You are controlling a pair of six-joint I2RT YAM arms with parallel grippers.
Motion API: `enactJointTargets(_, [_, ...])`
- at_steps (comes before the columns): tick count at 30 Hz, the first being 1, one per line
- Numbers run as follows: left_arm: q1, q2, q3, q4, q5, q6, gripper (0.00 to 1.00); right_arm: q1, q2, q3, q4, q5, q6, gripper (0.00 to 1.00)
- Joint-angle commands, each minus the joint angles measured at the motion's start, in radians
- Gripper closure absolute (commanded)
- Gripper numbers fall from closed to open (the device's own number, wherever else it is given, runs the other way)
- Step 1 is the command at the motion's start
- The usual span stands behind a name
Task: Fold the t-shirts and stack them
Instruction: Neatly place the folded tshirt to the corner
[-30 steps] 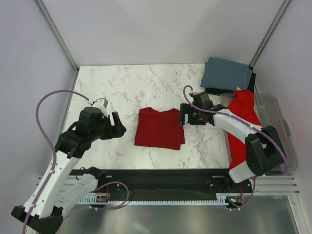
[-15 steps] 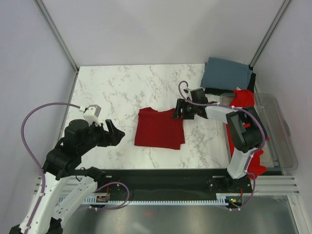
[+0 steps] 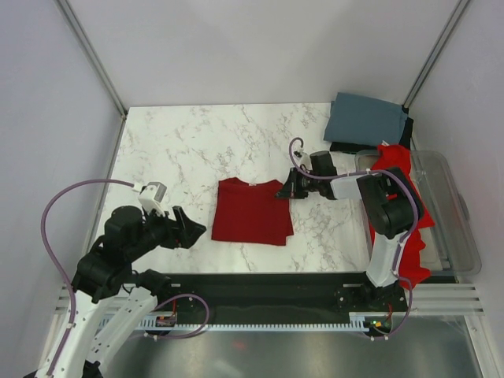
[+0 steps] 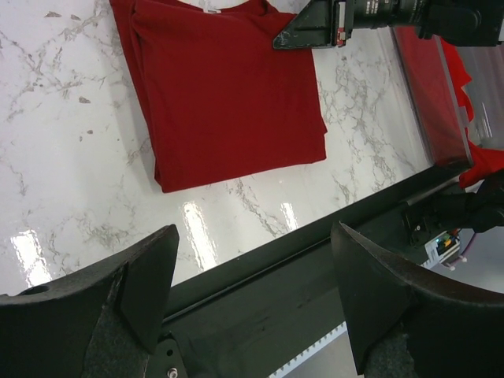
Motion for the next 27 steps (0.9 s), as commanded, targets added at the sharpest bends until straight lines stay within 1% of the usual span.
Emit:
enactJointTargets(1, [0.004,0.014,-0.001,0.045,0.033,-0.014,0.15,-0.008,0.012,-0.021,-0.013,-0.088,-0.009,1.00])
enactJointTargets(2, [0.008,0.012,-0.001,0.044,0.035,-0.016,0.15,-0.012,0.002,0.000,-0.026,-0.088,-0.015,1.00])
enactJointTargets(3, [0.008,0.010,-0.001,0.044,0.036,-0.014,0.15,-0.014,-0.007,0.020,-0.095,-0.077,-0.027,1.00])
enactJointTargets(5, [0.009,0.004,-0.001,0.045,0.035,-0.014,0.15,-0.019,-0.041,0.102,-0.196,0.014,-0.089,1.00])
enactJointTargets(6, [0.011,0.003,-0.001,0.045,0.036,-0.014,0.15,-0.019,-0.051,0.129,-0.285,0.039,-0.106,1.00])
enactJointTargets(7, [0.012,0.003,-0.001,0.045,0.035,-0.014,0.15,-0.020,-0.074,0.158,-0.324,0.103,-0.121,1.00])
enactJointTargets(8, [0.012,0.003,-0.001,0.045,0.033,-0.016,0.15,-0.019,-0.082,0.219,-0.362,0.136,-0.149,1.00])
enactJointTargets(9, [0.015,0.004,-0.001,0.047,0.035,-0.016,0.15,-0.020,-0.088,0.250,-0.431,0.159,-0.164,1.00])
enactJointTargets(10, [0.018,0.004,-0.001,0.047,0.035,-0.014,0.15,-0.022,-0.096,0.284,-0.462,0.185,-0.179,1.00])
enactJointTargets(11, [0.024,0.003,-0.001,0.045,0.036,-0.014,0.15,-0.022,-0.096,0.355,-0.497,0.246,-0.205,1.00])
enactJointTargets(13, [0.034,0.004,-0.001,0.048,0.039,-0.013,0.15,-0.025,-0.088,0.429,-0.592,0.324,-0.235,1.00])
enactJointTargets(14, [0.038,0.006,-0.001,0.047,0.041,-0.014,0.15,-0.026,-0.085,0.506,-0.625,0.363,-0.250,1.00])
enactJointTargets(15, [0.046,0.004,-0.002,0.048,0.041,-0.014,0.15,-0.028,-0.079,0.543,-0.680,0.387,-0.277,1.00])
enactJointTargets(16, [0.049,0.001,-0.002,0.048,0.042,-0.014,0.15,-0.029,-0.067,0.580,-0.709,0.412,-0.299,1.00])
enactJointTargets(17, [0.057,0.001,-0.002,0.048,0.042,-0.013,0.15,-0.029,-0.061,0.653,-0.735,0.484,-0.316,1.00])
enactJointTargets(21, [0.078,0.000,-0.004,0.050,0.047,-0.010,0.15,-0.042,-0.027,0.810,-0.845,0.613,-0.385,1.00])
enactJointTargets(23, [0.092,0.004,-0.007,0.051,0.064,-0.006,0.15,-0.055,-0.016,0.883,-0.863,0.633,-0.413,1.00])
enactJointTargets(24, [0.107,0.006,-0.008,0.054,0.070,-0.003,0.16,-0.057,-0.010,0.905,-0.869,0.682,-0.425,1.00])
enactJointTargets(27, [0.139,0.010,-0.015,0.061,0.093,0.004,0.16,-0.063,0.008,0.997,-0.889,0.749,-0.465,1.00])
